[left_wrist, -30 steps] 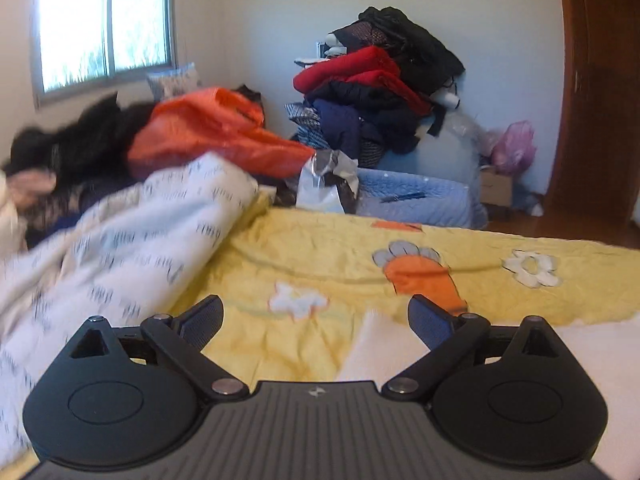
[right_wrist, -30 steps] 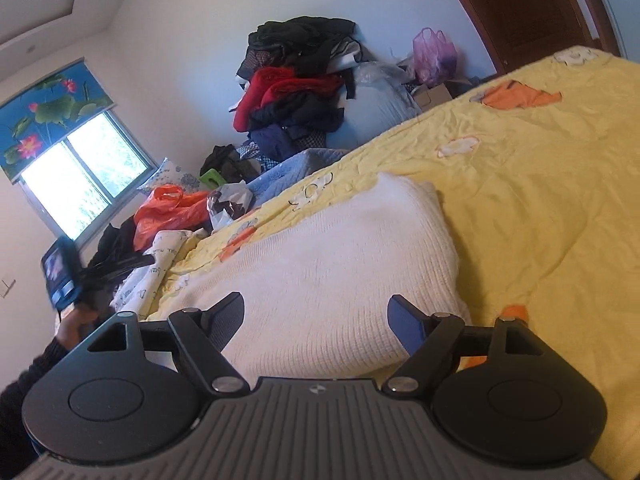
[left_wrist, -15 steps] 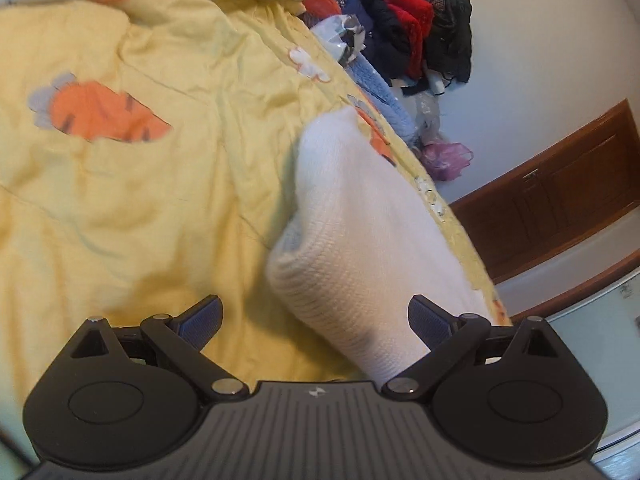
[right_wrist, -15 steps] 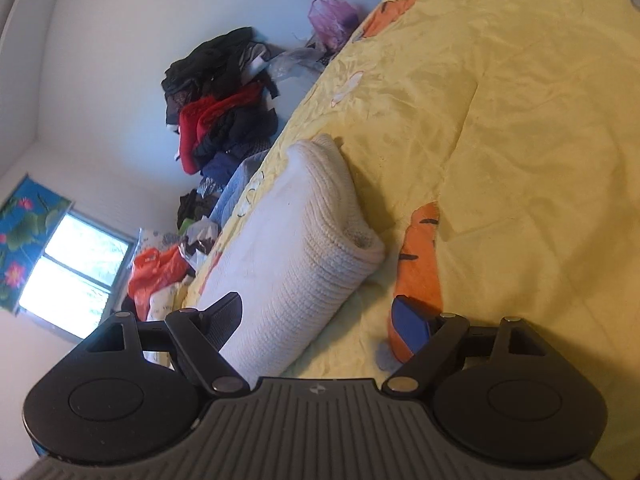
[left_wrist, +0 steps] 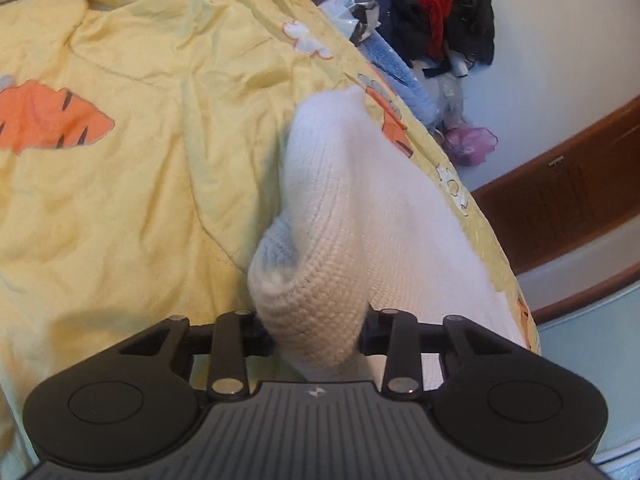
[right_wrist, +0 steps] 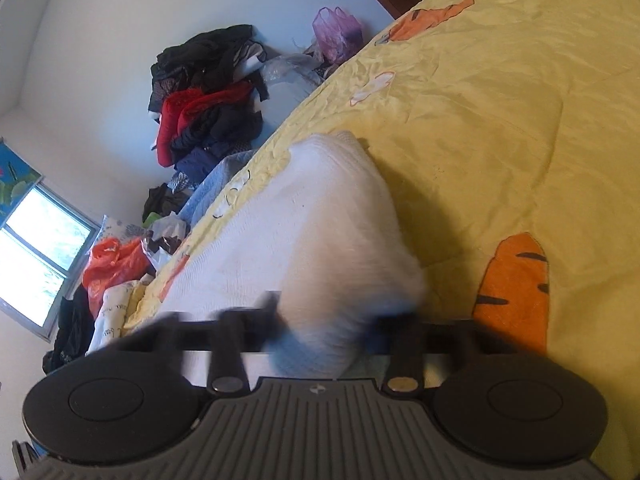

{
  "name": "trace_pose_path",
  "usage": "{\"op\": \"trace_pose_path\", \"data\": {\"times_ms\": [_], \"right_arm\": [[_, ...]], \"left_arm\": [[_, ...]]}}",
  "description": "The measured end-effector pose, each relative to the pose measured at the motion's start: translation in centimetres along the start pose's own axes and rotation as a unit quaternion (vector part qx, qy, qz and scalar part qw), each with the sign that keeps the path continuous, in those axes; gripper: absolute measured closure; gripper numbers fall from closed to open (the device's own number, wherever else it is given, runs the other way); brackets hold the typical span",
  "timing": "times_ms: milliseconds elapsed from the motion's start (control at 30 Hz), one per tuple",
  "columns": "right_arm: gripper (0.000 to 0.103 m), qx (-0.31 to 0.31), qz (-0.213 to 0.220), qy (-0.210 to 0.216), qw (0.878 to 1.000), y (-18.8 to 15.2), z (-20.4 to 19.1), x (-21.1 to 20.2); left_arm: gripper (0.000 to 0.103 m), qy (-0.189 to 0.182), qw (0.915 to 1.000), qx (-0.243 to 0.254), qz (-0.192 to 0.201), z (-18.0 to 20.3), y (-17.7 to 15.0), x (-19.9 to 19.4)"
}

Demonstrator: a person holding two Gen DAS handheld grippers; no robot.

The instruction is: Fold small clothes

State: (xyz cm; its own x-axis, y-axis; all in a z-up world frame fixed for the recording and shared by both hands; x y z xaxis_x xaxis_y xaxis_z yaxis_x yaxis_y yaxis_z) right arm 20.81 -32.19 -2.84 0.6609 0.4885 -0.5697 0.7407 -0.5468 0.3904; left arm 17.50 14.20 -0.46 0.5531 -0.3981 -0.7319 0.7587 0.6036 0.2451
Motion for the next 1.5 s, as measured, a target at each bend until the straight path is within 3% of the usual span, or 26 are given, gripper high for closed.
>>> {"op": "trace_pose_path", "data": {"times_ms": [267, 367, 500, 667, 733, 800, 833, 867, 900, 967, 1000, 1067, 1200, 1267, 1367, 1433, 1500], "right_arm": [[0.08, -0.016, 0.016, 0.054, 0.998, 0.6, -2.4, -3.4], [0.08, -0.045, 0.012, 0.082, 0.996, -0.6, -3.4, -6.9], [0.08, -0.047, -0.024, 0.116, 0.992, -5.2, -1.6, -13.4], [0.079, -0.022, -0.087, 0.071, 0.993, -13.6, 2.9, -18.2], [0.07, -0.032, -0.105, 0.03, 0.993, -15.4, 3.8, -17.9], [0.055, 0.004, -0.109, 0.021, 0.994, -15.2, 4.8, -18.1], [0.054, 0.014, -0.107, 0.023, 0.994, -14.6, 4.9, -18.8], [0.054, 0.013, -0.101, 0.026, 0.994, -14.0, 4.8, -19.6], [0.048, 0.005, -0.098, 0.029, 0.995, -13.3, 4.6, -20.3], [0.04, -0.031, -0.087, 0.021, 0.996, -12.3, 4.0, -21.4], [0.041, -0.054, -0.076, 0.004, 0.996, -11.7, 3.5, -21.7], [0.04, -0.097, -0.056, -0.01, 0.994, -10.0, 2.3, -21.8], [0.023, -0.159, -0.044, -0.002, 0.986, -6.1, -0.2, -19.7], [0.023, -0.189, -0.041, -0.023, 0.981, -4.0, -1.5, -17.0], [0.023, -0.221, -0.059, -0.028, 0.973, -1.1, -3.2, -12.0], [0.024, -0.243, -0.097, -0.052, 0.964, -0.2, -4.2, -8.2], [0.028, -0.272, -0.129, -0.091, 0.949, -0.3, -4.8, -5.0]], "left_arm": [[0.077, -0.003, 0.9969, 0.077, 0.018, 2.7, -0.6, -5.2], [0.077, -0.016, 0.9931, 0.116, 0.008, 2.5, -3.3, -8.8], [0.076, -0.021, 0.9904, 0.134, -0.028, -1.3, -9.1, -13.2], [0.072, 0.011, 0.9869, 0.138, -0.084, -6.6, -14.8, -13.1], [0.064, 0.007, 0.9841, 0.155, -0.085, -7.4, -15.0, -12.8], [0.053, 0.011, 0.9811, 0.156, -0.113, -7.3, -14.2, -13.8], [0.052, 0.01, 0.9791, 0.169, -0.113, -7.1, -13.8, -14.8], [0.052, 0.009, 0.9765, 0.193, -0.096, -6.9, -13.6, -16.4], [0.05, 0.012, 0.9727, 0.221, -0.072, -6.6, -13.4, -18.2], [0.034, 0.022, 0.9663, 0.255, -0.025, -6.0, -12.6, -21.3], [0.027, 0.024, 0.9627, 0.27, -0.002, -5.5, -12.2, -22.6], [0.019, 0.047, 0.9577, 0.279, 0.05, -4.4, -10.8, -24.0], [0.017, 0.095, 0.9484, 0.29, 0.088, -2.3, -7.5, -20.9], [0.017, 0.108, 0.9501, 0.284, 0.072, -1.2, -5.5, -17.4], [0.017, 0.127, 0.9432, 0.3, 0.066, 0.5, -3.8, -11.8], [0.017, 0.149, 0.9369, 0.312, 0.054, 1.6, -3.0, -8.2], [0.017, 0.157, 0.9376, 0.308, 0.033, 2.2, -2.3, -5.3]]}}
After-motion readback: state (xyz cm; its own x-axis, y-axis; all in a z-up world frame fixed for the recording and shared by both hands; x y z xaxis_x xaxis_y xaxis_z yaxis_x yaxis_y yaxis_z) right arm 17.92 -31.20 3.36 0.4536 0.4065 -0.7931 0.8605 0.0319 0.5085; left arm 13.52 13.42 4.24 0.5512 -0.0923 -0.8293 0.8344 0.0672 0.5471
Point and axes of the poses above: each gripper's, at about its wrist camera, not at the fingertips, and x roughly the way its jaws point, z to its right, y to its top, the point moved 2 cm from there along x, roughly the way its jaws point, and after that the axes turned 11 degrees about -z, right-handed, at the moved point
